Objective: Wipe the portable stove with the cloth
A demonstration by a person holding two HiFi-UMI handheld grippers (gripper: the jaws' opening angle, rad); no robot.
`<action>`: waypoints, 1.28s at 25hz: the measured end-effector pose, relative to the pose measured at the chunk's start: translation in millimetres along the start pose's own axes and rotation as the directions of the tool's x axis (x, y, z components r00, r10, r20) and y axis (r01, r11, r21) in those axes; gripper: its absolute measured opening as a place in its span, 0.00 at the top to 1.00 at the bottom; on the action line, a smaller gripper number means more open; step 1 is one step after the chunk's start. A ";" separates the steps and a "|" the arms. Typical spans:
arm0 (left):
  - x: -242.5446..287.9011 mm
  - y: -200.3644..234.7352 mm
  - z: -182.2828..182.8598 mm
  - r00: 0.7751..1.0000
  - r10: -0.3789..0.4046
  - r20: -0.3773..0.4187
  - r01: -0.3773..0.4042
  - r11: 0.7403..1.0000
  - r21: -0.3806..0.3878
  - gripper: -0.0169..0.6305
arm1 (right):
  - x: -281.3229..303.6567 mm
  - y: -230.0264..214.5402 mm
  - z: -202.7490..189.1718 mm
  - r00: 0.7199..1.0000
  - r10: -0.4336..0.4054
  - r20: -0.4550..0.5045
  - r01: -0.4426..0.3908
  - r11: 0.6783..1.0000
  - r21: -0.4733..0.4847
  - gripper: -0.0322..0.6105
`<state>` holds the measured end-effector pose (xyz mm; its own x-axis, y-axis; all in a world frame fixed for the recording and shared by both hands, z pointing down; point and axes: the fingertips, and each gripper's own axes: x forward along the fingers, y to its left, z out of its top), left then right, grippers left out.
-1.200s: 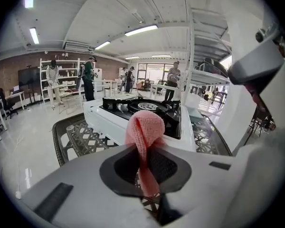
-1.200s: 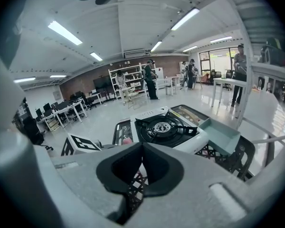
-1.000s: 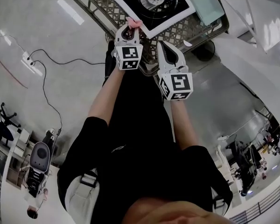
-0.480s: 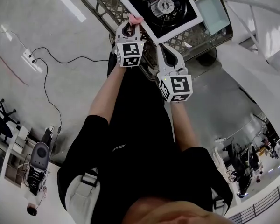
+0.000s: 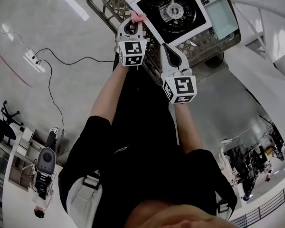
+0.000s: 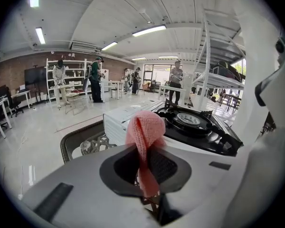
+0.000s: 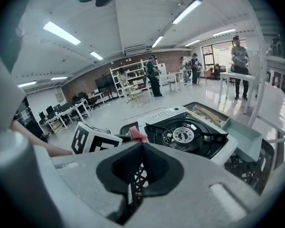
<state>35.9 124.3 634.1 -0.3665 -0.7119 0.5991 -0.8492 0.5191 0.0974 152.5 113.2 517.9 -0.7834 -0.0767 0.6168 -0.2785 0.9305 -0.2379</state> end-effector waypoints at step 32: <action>22.2 45.4 28.7 0.993 -0.071 -0.097 0.085 0.986 0.147 0.93 | 14.6 8.0 28.5 0.993 -0.061 0.103 0.049 0.992 0.118 0.95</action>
<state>-21.7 118.5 629.1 -0.2670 -0.6979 0.6646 -0.9237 0.3820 0.0301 123.0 109.3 503.7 -0.8180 -0.1696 0.5496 -0.3796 0.8771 -0.2943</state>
